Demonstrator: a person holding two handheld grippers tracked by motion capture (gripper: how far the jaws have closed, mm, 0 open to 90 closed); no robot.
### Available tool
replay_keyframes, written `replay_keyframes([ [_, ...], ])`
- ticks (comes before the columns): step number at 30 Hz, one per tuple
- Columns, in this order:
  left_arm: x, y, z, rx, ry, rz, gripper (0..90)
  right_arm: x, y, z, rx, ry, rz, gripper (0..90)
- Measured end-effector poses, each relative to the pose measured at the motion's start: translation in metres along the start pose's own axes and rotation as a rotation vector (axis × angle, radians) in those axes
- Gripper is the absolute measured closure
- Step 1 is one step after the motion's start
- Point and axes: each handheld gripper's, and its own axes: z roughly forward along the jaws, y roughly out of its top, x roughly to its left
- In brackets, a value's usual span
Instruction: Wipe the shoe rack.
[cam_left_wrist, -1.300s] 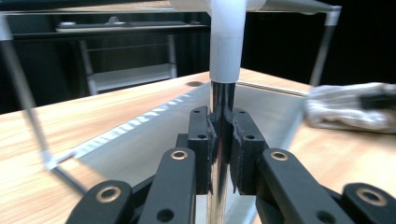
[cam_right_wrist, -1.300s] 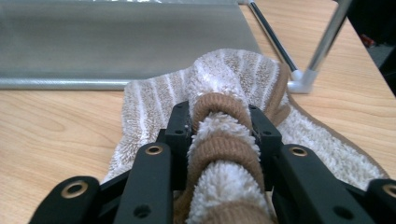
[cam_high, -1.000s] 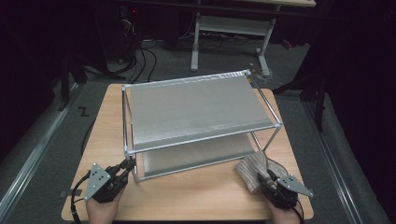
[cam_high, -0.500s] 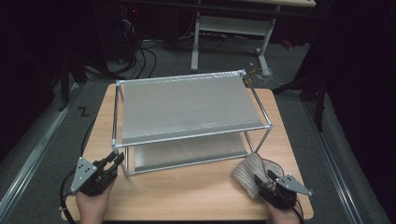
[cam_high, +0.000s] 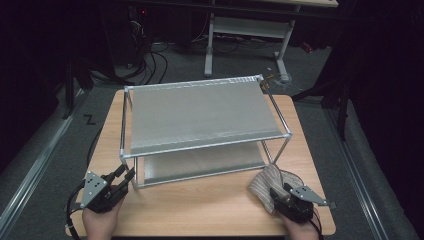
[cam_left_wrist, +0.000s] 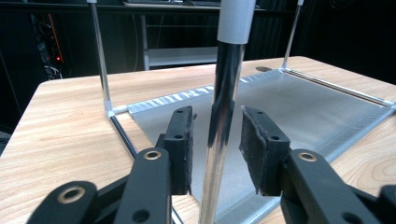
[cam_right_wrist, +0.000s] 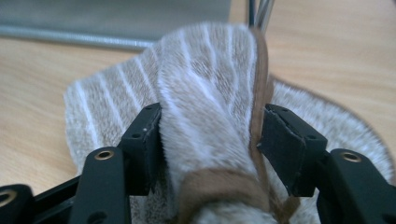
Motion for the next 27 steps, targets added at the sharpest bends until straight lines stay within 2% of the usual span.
replay_keyframes([
  [4,0.000,0.000,-0.001,-0.001,0.003,-0.001,66.8,0.003,0.000,0.002,0.041,0.013,-0.023,57.3],
  [6,0.000,-0.001,-0.001,0.001,0.008,0.004,69.5,0.005,0.000,0.001,0.046,-0.003,-0.047,64.9],
  [9,0.002,-0.001,-0.002,-0.001,0.019,0.003,73.0,0.004,0.000,-0.001,0.056,-0.029,-0.053,68.1],
  [13,0.006,-0.001,-0.002,0.003,0.043,0.003,76.6,-0.003,-0.001,-0.004,0.062,-0.090,-0.060,68.1],
  [18,0.015,-0.001,-0.004,0.000,0.070,-0.026,77.4,-0.027,-0.005,-0.011,0.059,-0.146,0.019,66.9],
  [20,0.017,-0.001,-0.004,-0.001,0.071,-0.034,77.4,-0.032,-0.005,-0.014,0.045,-0.129,0.043,61.9],
  [23,0.016,-0.001,-0.003,0.000,0.071,-0.034,75.9,-0.027,0.002,-0.021,-0.023,-0.112,0.051,51.8],
  [27,0.011,0.001,-0.004,0.002,0.075,-0.022,71.2,-0.016,0.019,-0.028,-0.111,-0.094,0.021,48.0],
])
